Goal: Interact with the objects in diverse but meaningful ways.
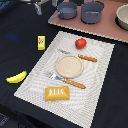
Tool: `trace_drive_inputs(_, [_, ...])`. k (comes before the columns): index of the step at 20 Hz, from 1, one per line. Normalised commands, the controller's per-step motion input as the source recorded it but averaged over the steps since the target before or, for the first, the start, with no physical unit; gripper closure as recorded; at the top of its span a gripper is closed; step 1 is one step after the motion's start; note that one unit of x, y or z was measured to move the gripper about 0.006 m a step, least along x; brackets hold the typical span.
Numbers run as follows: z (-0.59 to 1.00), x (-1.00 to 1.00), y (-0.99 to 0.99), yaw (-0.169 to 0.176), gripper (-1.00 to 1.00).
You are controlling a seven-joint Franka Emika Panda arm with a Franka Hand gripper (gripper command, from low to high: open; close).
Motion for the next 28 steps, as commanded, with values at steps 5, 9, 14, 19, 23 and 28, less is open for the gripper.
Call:
trace_drive_inputs(5, [-0.42,0.01,-0.25,-0.057,-1.00])
trace_drive_inputs(9, [-0.34,0.00,-0.02,-0.046,-1.00])
trace_drive_inputs(14, [-0.39,-0.12,0.03,-0.169,-1.00])
trace_drive_inputs(19, [-0.43,-0.28,-0.04,-0.100,-1.00])
trace_drive_inputs(23, [-0.35,-0.21,-0.03,-0.028,-1.00])
trace_drive_inputs(28, [-0.53,-0.27,-0.02,-0.019,-1.00])
